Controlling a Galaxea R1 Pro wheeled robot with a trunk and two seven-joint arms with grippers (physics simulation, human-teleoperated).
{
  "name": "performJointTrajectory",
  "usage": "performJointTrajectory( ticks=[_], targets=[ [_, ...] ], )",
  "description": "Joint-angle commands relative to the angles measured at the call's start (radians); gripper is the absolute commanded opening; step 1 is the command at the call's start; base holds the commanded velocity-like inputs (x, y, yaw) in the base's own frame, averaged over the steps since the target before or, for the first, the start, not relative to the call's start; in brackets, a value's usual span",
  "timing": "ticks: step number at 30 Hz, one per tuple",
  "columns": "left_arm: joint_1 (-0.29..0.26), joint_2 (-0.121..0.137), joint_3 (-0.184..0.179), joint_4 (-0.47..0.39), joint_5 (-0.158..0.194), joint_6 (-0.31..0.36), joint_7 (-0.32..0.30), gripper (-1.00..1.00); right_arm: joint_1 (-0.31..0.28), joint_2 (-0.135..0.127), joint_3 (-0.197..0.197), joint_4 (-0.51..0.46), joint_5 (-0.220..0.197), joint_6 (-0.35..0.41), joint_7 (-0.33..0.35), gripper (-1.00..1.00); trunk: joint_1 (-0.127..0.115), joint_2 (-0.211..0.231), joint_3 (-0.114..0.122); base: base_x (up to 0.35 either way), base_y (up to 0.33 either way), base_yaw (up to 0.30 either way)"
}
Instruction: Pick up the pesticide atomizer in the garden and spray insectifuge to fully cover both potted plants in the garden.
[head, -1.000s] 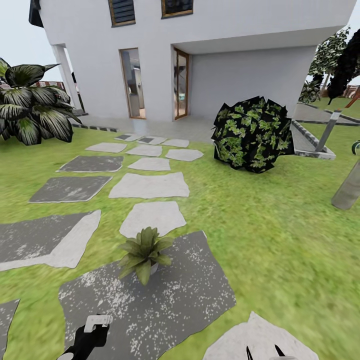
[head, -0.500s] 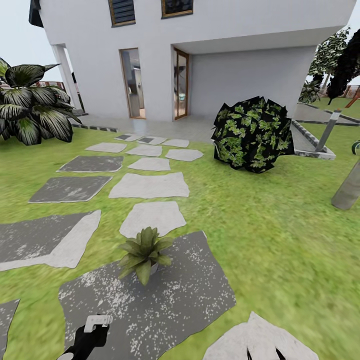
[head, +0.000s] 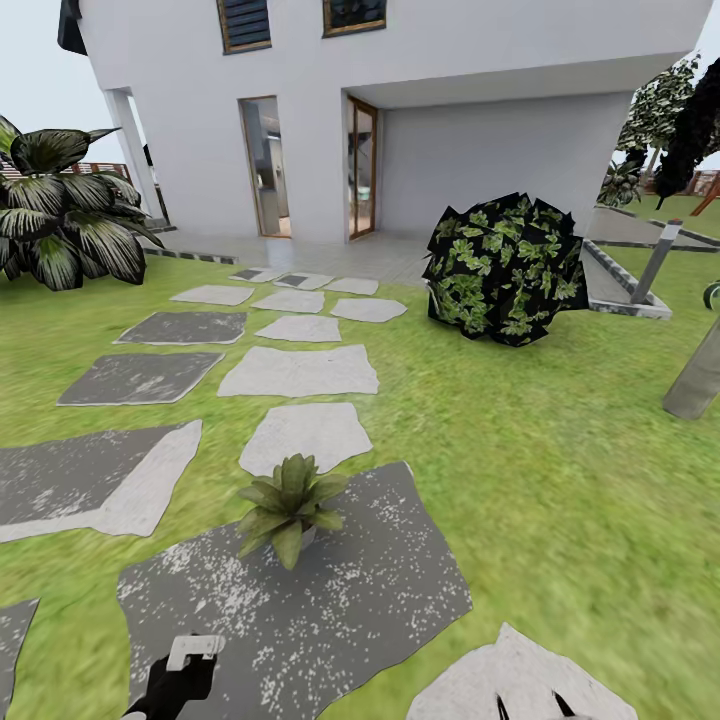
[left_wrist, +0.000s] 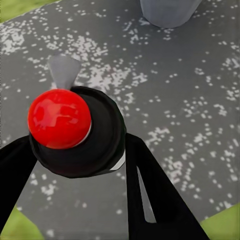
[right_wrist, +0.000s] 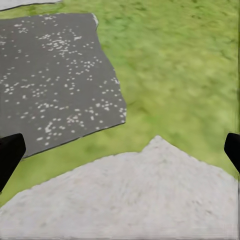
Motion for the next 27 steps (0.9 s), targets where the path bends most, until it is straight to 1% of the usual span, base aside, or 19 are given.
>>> performJointTrajectory(
  ticks=[1,17,20,27],
  targets=[
    [0.0,0.0,0.008,0.0,-0.001,-0.003,-0.009,-1.0,-0.001,-0.002,-0.001,0.003,0.005,-0.002,-0.002,1.0,0.0,0.0,-0.001,0.0,0.0,0.0],
    [0.002,0.0,0.007,0.001,0.0,-0.003,-0.011,-1.0,-0.001,-0.003,-0.002,0.008,0.004,-0.003,-0.002,1.0,0.0,0.0,-0.001,0.0,0.0,0.003],
    [0.002,0.001,0.008,0.001,0.0,-0.003,-0.01,-1.0,-0.001,-0.002,-0.002,0.008,0.004,-0.003,-0.003,1.0,0.0,0.0,-0.002,0.0,0.0,0.161],
    [0.002,0.001,0.008,0.001,0.0,-0.002,-0.01,-1.0,-0.001,-0.001,-0.002,0.008,0.003,-0.002,-0.004,1.0,0.0,0.0,-0.004,0.0,0.0,0.253]
  ],
)
